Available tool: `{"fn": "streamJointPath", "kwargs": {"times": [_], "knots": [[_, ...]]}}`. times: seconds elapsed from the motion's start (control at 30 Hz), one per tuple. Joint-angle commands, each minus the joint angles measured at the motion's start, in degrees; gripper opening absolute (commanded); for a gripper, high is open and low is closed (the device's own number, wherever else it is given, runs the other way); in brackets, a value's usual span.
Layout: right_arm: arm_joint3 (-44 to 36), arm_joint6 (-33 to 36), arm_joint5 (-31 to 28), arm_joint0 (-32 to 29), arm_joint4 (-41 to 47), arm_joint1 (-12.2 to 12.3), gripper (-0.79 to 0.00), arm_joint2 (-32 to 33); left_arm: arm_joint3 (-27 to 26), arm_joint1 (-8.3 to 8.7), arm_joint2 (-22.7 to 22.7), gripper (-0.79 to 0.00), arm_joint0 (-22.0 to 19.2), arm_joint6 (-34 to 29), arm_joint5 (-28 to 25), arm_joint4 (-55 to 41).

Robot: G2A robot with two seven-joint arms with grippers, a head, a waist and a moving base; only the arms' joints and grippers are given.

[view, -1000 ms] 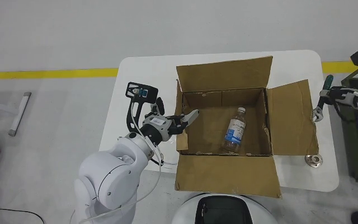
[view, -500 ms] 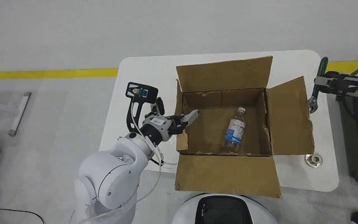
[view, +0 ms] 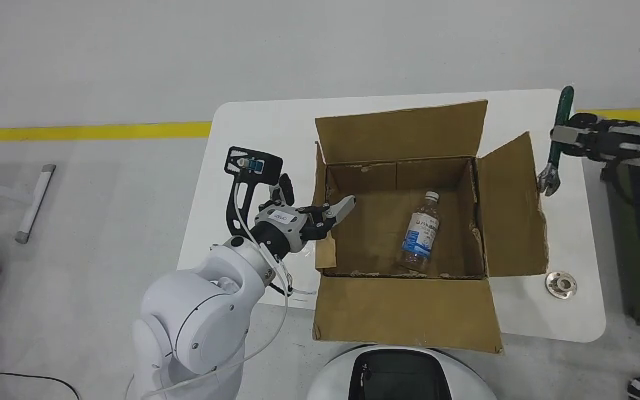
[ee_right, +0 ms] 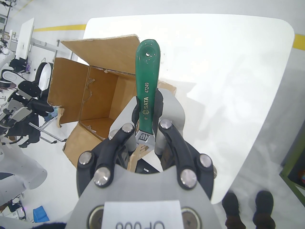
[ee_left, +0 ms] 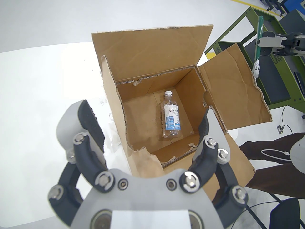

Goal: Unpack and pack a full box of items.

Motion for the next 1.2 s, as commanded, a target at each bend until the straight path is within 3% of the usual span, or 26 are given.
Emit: {"fn": "streamJointPath", "kwargs": {"times": [0.0,0.27,0.43,0.67,0.97,1.17], "knots": [[0.0,-0.2,0.4,0.0,0.0,0.3,-0.785,0.8,0.0,0.0,0.0,0.0,0.0,0.0,0.0,0.0],[0.8,-0.6,0.9,-0.5,2.1,1.4,-0.785,3.4,0.0,0.0,0.0,0.0,0.0,0.0,0.0,0.0],[2.4,-0.7,0.8,0.1,7.0,1.8,-0.785,-0.1,0.0,0.0,0.0,0.0,0.0,0.0,0.0,0.0],[6.6,-3.5,3.0,4.3,13.2,1.6,-0.785,-12.7,0.0,0.0,0.0,0.0,0.0,0.0,0.0,0.0],[13.4,-10.7,12.0,10.6,10.4,-0.6,-0.785,-36.5,0.0,0.0,0.0,0.0,0.0,0.0,0.0,0.0],[16.7,-15.5,17.5,12.7,9.4,-2.2,-0.785,-45.7,0.0,0.0,0.0,0.0,0.0,0.0,0.0,0.0]]}}
